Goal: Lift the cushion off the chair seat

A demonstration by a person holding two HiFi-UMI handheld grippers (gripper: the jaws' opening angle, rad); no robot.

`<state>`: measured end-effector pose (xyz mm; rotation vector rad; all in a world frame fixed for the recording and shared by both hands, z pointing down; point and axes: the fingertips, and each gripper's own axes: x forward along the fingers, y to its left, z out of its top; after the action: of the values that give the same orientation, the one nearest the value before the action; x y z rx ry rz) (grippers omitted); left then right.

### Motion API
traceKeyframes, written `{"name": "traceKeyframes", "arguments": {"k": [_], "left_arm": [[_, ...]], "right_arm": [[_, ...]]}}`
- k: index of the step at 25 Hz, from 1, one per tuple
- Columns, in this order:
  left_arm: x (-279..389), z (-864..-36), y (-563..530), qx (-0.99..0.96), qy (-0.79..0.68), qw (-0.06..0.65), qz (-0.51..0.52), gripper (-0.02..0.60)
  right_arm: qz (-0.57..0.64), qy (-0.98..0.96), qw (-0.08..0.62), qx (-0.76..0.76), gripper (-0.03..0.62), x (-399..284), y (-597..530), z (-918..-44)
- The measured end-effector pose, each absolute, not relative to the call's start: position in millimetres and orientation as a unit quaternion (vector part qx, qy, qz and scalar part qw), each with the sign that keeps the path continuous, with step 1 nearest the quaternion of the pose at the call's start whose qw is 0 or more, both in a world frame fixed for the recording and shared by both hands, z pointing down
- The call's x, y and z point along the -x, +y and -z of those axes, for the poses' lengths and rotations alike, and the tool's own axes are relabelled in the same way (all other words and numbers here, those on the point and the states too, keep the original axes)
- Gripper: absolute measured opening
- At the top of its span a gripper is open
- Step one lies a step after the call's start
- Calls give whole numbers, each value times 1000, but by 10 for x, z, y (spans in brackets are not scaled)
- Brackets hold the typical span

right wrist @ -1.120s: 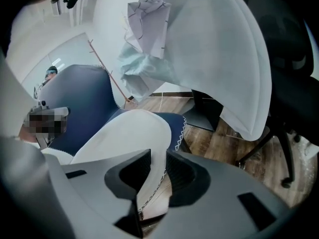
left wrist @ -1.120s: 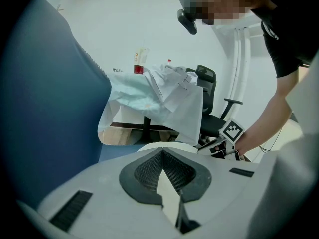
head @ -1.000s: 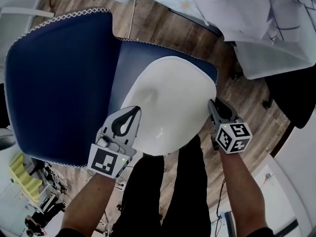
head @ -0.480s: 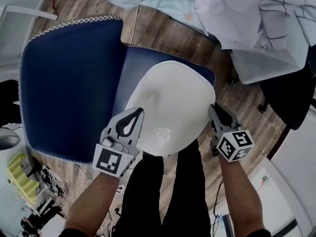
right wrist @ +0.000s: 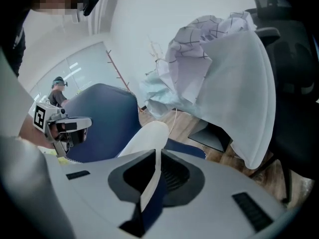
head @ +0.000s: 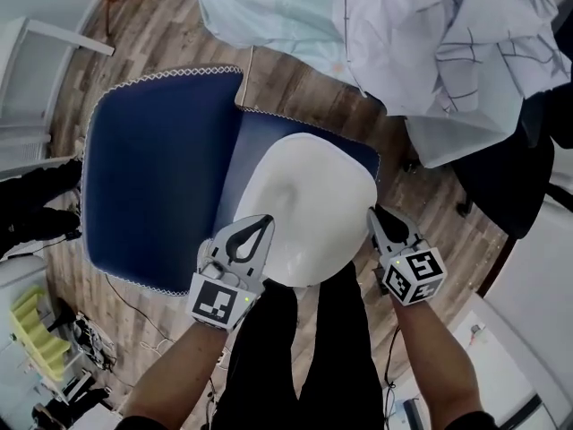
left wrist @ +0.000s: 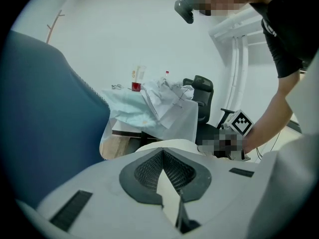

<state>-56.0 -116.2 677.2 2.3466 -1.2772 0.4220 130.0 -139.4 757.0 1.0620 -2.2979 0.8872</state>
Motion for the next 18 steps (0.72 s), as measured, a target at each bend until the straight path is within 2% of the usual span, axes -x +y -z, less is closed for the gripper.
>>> {"name": "traceKeyframes", "arguments": {"k": [12,18], "left_arm": [[812,-6230,-1169,-848,-469,171,-181,3],[941,-5767,-1079,-834,-493,190,-158,3]], "right_arm": [[-295,-854,223,-366,34,-933,-1255,-6856],[-325,-842,205,-380,29,-764,-1127,-6427]]}}
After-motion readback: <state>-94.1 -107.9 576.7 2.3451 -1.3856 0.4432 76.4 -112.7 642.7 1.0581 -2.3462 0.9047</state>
